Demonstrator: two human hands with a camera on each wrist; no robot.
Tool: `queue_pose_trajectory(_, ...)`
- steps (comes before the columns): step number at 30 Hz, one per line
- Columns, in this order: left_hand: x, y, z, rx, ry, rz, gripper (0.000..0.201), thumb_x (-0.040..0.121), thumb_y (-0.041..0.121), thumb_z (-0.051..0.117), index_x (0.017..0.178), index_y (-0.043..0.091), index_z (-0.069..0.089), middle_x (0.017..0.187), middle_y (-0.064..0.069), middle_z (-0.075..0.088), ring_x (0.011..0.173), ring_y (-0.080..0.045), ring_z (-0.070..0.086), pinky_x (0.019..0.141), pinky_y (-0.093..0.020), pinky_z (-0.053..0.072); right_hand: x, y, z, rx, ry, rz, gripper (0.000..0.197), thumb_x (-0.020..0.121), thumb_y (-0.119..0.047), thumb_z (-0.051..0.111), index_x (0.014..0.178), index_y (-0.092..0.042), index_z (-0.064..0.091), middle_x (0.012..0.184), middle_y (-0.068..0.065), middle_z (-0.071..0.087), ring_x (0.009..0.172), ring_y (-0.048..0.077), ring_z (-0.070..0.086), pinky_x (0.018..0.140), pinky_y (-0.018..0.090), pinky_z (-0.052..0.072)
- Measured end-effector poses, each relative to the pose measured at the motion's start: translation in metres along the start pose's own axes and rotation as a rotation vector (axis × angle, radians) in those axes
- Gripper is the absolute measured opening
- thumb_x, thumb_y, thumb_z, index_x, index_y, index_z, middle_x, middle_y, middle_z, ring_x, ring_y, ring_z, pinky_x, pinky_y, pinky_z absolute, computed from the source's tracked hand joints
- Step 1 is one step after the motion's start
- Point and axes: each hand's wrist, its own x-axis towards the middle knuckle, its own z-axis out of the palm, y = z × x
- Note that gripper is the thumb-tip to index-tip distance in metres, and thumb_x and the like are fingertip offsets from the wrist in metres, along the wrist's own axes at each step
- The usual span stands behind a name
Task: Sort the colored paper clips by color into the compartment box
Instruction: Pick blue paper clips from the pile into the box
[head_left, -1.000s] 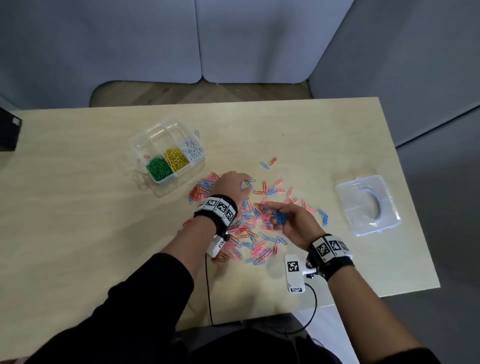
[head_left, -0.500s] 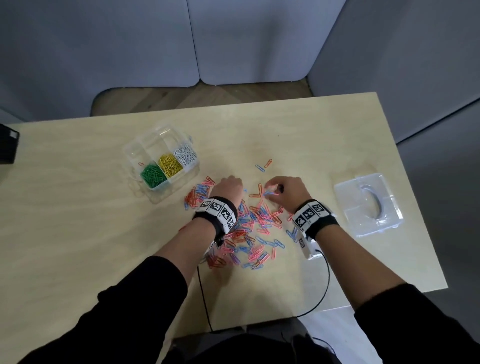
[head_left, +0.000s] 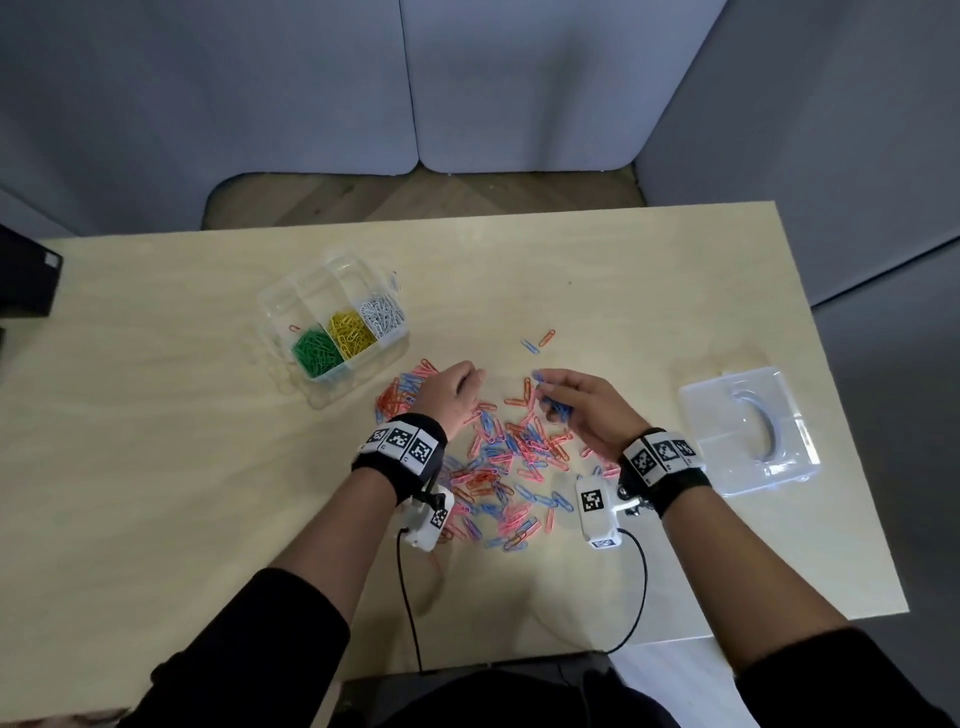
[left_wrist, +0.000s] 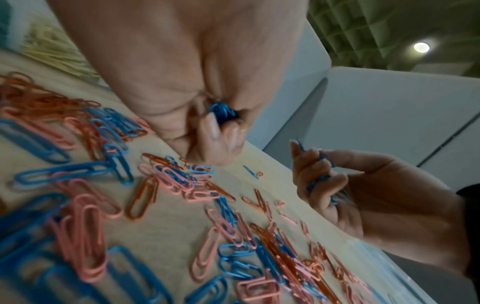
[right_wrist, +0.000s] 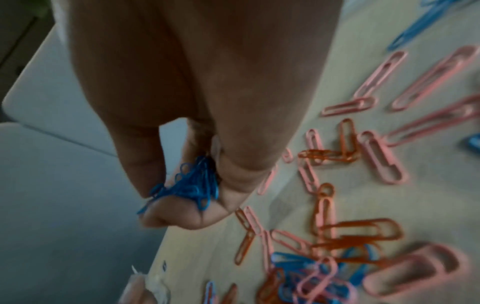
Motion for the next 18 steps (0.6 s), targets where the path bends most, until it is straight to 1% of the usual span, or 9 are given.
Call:
queue_pose_trajectory(3,-0.009,-0.001,-0.005,-0.225,-0.044,-0.086,0.029,0.105,0.016,0.038,0.084,-0.002,0.048,0.058,-0.004,0.038,0.038,-0.005,0.031,0.041,-0.018,0.026,0.006,-0.014,0.009,0.173,-0.058,0.067,0.020,0.098,0.000,0.046,0.109,0.002,0.062,0.083,0.009,0.061,0.069,0.016,0.057,0.058,0.022,0.044)
queue_pose_trajectory(5,-0.013,-0.007,-0.010,-0.264,-0.024,-0.127,0.029,0.106,0.014,0.036,0.103,-0.001,0.061,0.063,-0.005,0.047,0.042,-0.007,0.034,0.042,-0.019,0.025,0.014,-0.021,0.012,0.235,-0.042,0.117,0.018,0.099,-0.012,0.047,0.095,-0.002,0.062,0.078,0.007,0.059,0.063,0.015,0.055,0.053,0.020,0.043)
queue_pose_trajectory(7,-0.016,-0.015,-0.016,-0.287,0.005,-0.180,0.031,0.105,0.009,0.035,0.112,0.006,0.065,0.066,-0.007,0.050,0.047,-0.011,0.034,0.043,-0.021,0.026,0.024,-0.025,0.014,0.176,0.021,0.141,0.024,0.098,-0.021,0.052,0.076,-0.011,0.055,0.065,0.002,0.052,0.053,0.012,0.047,0.045,0.019,0.035)
queue_pose_trajectory(9,-0.018,-0.021,-0.022,-0.263,0.095,-0.215,0.037,0.101,0.003,0.034,0.109,0.013,0.068,0.070,-0.018,0.054,0.052,-0.021,0.042,0.048,-0.025,0.037,0.033,-0.026,0.013,0.033,0.087,0.140,0.028,0.095,-0.016,0.056,0.069,-0.018,0.045,0.059,0.000,0.039,0.046,0.011,0.034,0.042,0.020,0.022)
queue_pose_trajectory(10,-0.020,-0.021,-0.025,-0.192,0.175,-0.220,0.039,0.098,0.003,0.035,0.107,0.015,0.070,0.080,-0.023,0.062,0.060,-0.028,0.052,0.056,-0.032,0.045,0.036,-0.026,0.013,-0.041,0.104,0.131,0.029,0.092,-0.010,0.056,0.068,-0.018,0.042,0.060,0.001,0.034,0.045,0.011,0.030,0.043,0.021,0.019)
queue_pose_trajectory(11,-0.021,-0.021,-0.030,-0.100,0.257,-0.225,0.038,0.096,0.005,0.036,0.105,0.015,0.073,0.092,-0.021,0.068,0.072,-0.032,0.060,0.066,-0.036,0.049,0.038,-0.027,0.013,-0.105,0.112,0.121,0.031,0.090,-0.005,0.055,0.067,-0.018,0.040,0.061,0.002,0.031,0.045,0.012,0.027,0.043,0.022,0.017)
queue_pose_trajectory(12,-0.022,-0.021,-0.034,-0.016,0.320,-0.228,0.037,0.096,0.008,0.038,0.101,0.016,0.074,0.100,-0.014,0.072,0.081,-0.029,0.064,0.072,-0.034,0.050,0.040,-0.027,0.013,-0.159,0.117,0.117,0.032,0.089,-0.003,0.054,0.065,-0.018,0.039,0.062,0.002,0.030,0.046,0.012,0.026,0.042,0.022,0.018)
queue_pose_trajectory(15,-0.021,-0.015,-0.043,0.172,0.407,-0.228,0.028,0.095,0.015,0.046,0.091,0.025,0.072,0.088,0.006,0.069,0.065,-0.009,0.058,0.059,-0.023,0.040,0.044,-0.026,0.011,-0.397,0.174,0.067,0.031,0.089,-0.008,0.065,0.062,-0.015,0.050,0.055,-0.001,0.037,0.045,0.013,0.032,0.043,0.021,0.027)
queue_pose_trajectory(18,-0.018,-0.012,-0.048,0.339,0.432,-0.205,0.010,0.090,0.023,0.061,0.089,0.026,0.070,0.078,0.007,0.067,0.069,-0.013,0.059,0.064,-0.023,0.047,0.055,-0.028,0.006,-0.830,0.303,-0.100,0.020,0.077,-0.025,0.083,0.071,-0.020,0.065,0.055,-0.005,0.054,0.046,0.008,0.049,0.050,0.019,0.040)
